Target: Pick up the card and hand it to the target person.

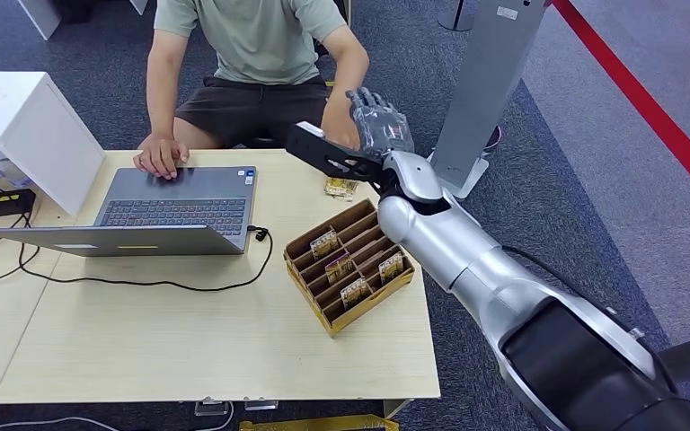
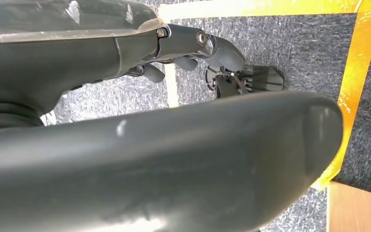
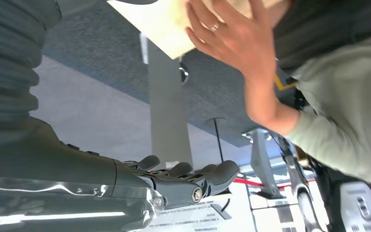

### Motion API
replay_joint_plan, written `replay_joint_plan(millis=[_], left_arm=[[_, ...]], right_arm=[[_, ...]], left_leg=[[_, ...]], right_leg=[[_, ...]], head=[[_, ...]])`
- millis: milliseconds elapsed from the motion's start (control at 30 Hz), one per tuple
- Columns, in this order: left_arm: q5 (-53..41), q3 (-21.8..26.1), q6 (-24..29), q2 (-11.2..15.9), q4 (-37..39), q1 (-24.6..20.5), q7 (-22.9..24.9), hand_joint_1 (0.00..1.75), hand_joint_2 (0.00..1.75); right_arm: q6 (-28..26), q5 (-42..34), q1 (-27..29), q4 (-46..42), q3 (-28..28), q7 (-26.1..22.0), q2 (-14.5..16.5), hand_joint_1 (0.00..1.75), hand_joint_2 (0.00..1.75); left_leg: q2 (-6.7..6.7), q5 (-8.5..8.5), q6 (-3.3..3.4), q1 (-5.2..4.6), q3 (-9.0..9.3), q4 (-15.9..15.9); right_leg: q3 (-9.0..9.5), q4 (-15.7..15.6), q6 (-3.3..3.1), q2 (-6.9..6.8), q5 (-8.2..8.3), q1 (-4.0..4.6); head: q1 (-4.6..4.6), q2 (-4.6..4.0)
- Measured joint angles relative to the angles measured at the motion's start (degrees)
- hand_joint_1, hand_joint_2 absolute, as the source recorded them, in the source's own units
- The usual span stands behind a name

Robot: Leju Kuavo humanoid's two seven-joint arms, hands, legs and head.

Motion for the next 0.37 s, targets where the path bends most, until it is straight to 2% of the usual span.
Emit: replay_joint_plan(millis=[167,300,367], left_arm=[[1.5,0.0,-0.8,0.2,0.0,0.3,-0.1,0.00,0.00],[2.5,0.0,-1.5,0.4,0.0,0.4,-0.3,0.00,0.00],[2.8,0.0,-1.8,0.5,0.0,0.6,-0.5,0.00,0.00]], right_arm=[[1.7,0.5,6.8,-17.8,-3.0,2.7,-7.1,0.00,1.75],[0.3,-1.5,17.1,-32.5,-6.7,2.2,-13.3,0.00,1.75],[-0.6,-2.6,21.5,-37.0,-8.0,0.9,-15.2,0.00,1.75]], left_leg=[[-0.01,-0.02,0.01,0.00,0.02,0.0],[-0.02,-0.05,0.03,0.00,0.05,0.0],[-0.02,-0.07,0.04,0.00,0.04,0.0]], right_leg=[[0.01,-0.1,0.00,-0.01,0.00,0.00],[0.06,-0.1,0.01,-0.01,-0.01,0.00],[0.05,-0.1,0.01,0.01,-0.01,0.00]], head=[[-0.02,0.00],[0.11,0.00],[0.20,0.00]])
